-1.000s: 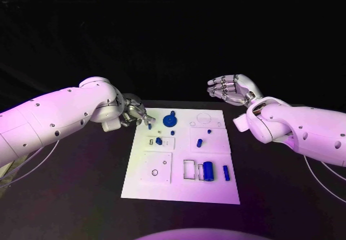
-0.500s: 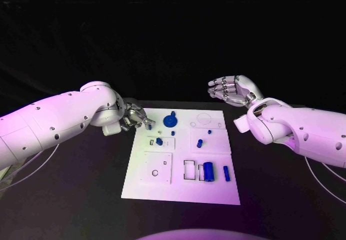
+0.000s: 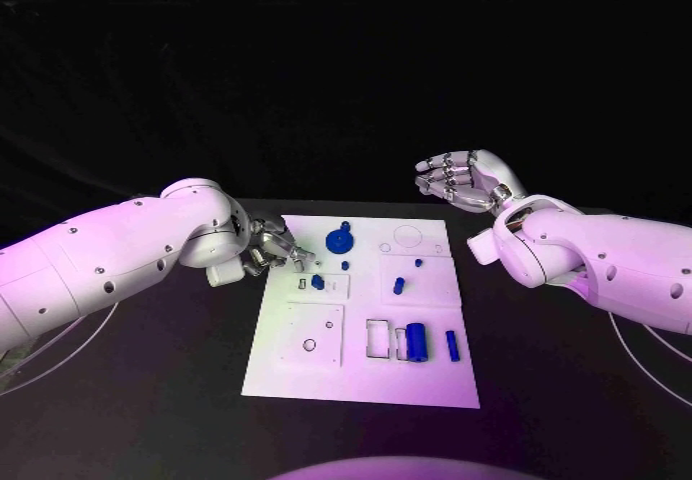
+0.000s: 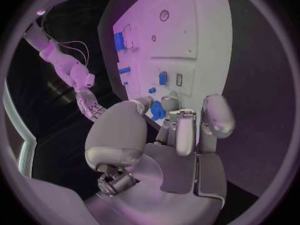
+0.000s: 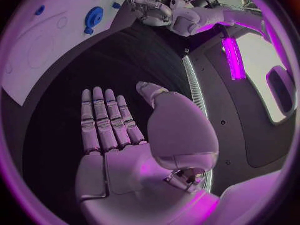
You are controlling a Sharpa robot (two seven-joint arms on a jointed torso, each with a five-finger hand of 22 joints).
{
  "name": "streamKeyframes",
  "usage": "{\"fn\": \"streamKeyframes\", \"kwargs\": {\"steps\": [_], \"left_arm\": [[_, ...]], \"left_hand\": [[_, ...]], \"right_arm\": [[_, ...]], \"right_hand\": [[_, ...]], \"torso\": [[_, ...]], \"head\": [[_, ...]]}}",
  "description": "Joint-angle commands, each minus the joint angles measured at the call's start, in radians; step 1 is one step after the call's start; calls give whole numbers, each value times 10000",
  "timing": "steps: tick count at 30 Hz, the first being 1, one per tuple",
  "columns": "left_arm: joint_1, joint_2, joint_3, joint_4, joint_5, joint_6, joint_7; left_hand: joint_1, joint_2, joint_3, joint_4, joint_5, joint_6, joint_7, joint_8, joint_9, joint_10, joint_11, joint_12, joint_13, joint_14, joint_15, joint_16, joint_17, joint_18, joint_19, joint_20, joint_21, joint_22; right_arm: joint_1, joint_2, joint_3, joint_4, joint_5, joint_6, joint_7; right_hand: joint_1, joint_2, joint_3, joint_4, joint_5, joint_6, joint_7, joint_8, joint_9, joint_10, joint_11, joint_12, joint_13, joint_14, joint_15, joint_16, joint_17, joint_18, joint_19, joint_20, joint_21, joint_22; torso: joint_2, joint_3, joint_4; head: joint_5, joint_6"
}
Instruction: Assemble the parts on the task board
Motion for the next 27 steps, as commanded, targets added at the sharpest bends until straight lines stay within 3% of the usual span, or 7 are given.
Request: {"fn": "streamKeyframes", "kwargs": {"steps": [1, 9, 17, 27], "left_arm": [[-51, -45, 4, 162, 476, 11, 170], [-194, -141, 1, 296, 601, 81, 187], [-314, -107, -1, 302, 623, 106, 193], [-347, -51, -2, 296, 652, 117, 207]], "left_hand": [[3, 174, 15, -1, 52, 67, -22, -169, -76, 74, -11, 62, 33, 819, 51, 43, 1802, -32, 71, -13, 44, 38], [143, 625, 318, -9, 75, 98, -45, -696, -329, 83, -37, 120, 60, 830, 28, 68, 1851, -40, 71, -34, 94, 98], [159, 634, 342, -13, 76, 111, -43, -729, -345, 79, -35, 120, 51, 832, 29, 70, 1856, -39, 68, -34, 93, 95], [165, 634, 349, -15, 76, 116, -42, -739, -349, 80, -34, 122, 52, 830, 29, 68, 1851, -40, 69, -34, 96, 99]], "right_arm": [[-9, -2, -1, 12, -24, 117, 107], [-15, -14, -2, 12, -24, 118, 108], [-24, -18, -3, 14, -23, 119, 112], [-29, -20, -3, 14, -22, 119, 115]], "right_hand": [[-97, 54, -44, 6, 68, 49, 853, -34, -18, 8, 52, -33, -11, -3, 82, -66, -13, -87, -47, 22, -46, -13], [-97, 54, -44, 6, 68, 49, 853, -34, -18, 8, 52, -33, -11, -3, 82, -66, -13, -87, -47, 22, -46, -13], [-97, 54, -44, 6, 68, 49, 853, -34, -18, 8, 52, -33, -11, -3, 82, -66, -13, -87, -47, 22, -46, -13], [-97, 54, -44, 6, 68, 49, 853, -34, -18, 8, 52, -33, -11, -3, 82, -66, -13, -87, -47, 22, -46, -13]], "torso": [[3, -4, 1], [-13, -2, 18], [4, 5, -20], [-4, 14, 5]], "head": [[-3, -16], [-10, -40], [2, -49], [-24, -65]]}}
